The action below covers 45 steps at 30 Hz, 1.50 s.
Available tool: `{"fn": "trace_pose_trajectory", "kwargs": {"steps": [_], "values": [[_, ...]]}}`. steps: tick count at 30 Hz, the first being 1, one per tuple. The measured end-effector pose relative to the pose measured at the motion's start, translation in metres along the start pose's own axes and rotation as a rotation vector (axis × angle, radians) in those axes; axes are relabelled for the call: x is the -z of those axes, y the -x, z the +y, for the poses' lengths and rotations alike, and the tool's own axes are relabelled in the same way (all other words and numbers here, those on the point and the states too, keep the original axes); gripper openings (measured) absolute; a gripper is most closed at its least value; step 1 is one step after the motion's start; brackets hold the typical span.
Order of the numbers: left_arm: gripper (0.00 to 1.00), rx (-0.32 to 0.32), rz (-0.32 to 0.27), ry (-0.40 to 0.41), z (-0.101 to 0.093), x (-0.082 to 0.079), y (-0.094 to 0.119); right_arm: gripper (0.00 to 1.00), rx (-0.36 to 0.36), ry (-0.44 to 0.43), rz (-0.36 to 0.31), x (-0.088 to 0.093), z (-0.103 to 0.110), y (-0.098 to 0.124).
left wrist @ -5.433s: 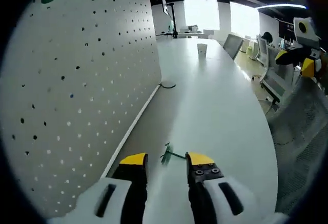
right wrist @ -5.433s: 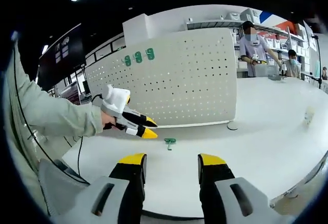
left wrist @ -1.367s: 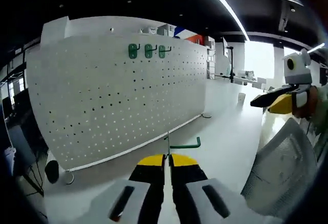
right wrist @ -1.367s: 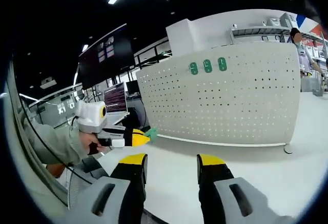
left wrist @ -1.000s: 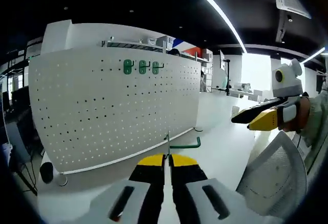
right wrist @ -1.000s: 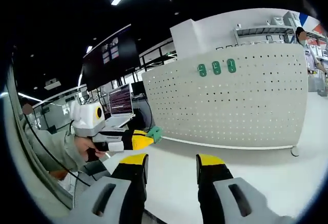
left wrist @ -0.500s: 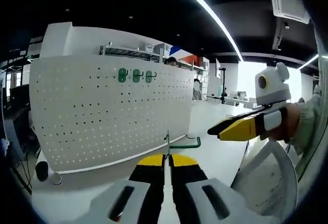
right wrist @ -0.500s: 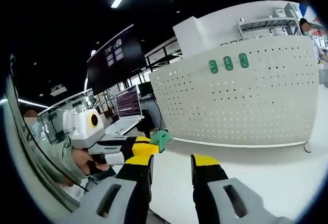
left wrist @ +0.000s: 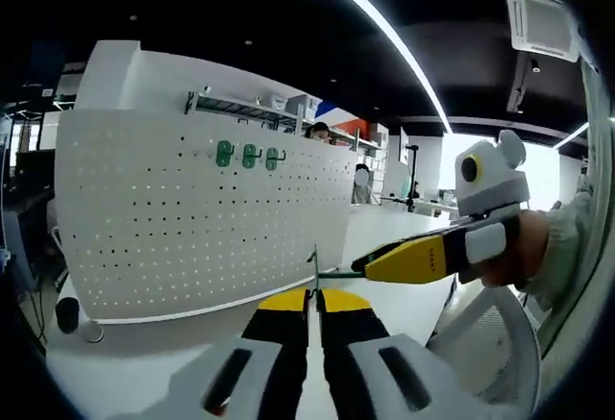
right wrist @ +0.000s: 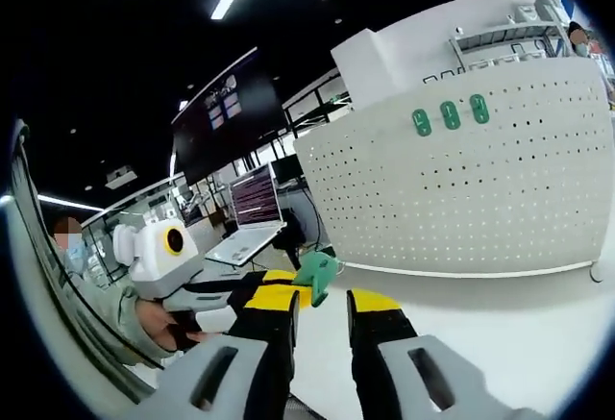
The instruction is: Insert the hook assembly into the mounting plate slot until the hook locks in place.
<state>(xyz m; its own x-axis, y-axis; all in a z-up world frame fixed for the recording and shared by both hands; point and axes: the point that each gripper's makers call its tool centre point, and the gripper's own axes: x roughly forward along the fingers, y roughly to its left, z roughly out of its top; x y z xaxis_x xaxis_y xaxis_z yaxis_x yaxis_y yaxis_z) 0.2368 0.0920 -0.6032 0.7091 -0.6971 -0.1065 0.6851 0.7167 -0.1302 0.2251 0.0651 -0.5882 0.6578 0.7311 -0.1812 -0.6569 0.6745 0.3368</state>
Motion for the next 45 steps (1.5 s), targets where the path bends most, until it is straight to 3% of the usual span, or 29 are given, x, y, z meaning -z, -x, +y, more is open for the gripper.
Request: {"fn": "trace_pose_trajectory", "kwargs": {"steps": [24,33,37,45], "values": [[0.04,0.033,-0.064,0.049,-0.012,-0.014,0.001,0.07,-0.017,-0.018,-0.038,-0.010,0.010,-0.012],[0.04,0.018,-0.066,0.044,-0.012,-0.015,0.000,0.04,0.001,0.013,-0.040,-0.011,0.008,-0.012],[0.04,0.000,-0.040,0.008,-0.011,-0.010,-0.003,0.02,-0.010,0.006,-0.029,-0.008,0.011,-0.014],[0.04,-0.008,-0.032,0.004,-0.010,-0.007,-0.004,0.01,0.005,0.115,-0.025,-0.007,0.013,-0.016]]}}
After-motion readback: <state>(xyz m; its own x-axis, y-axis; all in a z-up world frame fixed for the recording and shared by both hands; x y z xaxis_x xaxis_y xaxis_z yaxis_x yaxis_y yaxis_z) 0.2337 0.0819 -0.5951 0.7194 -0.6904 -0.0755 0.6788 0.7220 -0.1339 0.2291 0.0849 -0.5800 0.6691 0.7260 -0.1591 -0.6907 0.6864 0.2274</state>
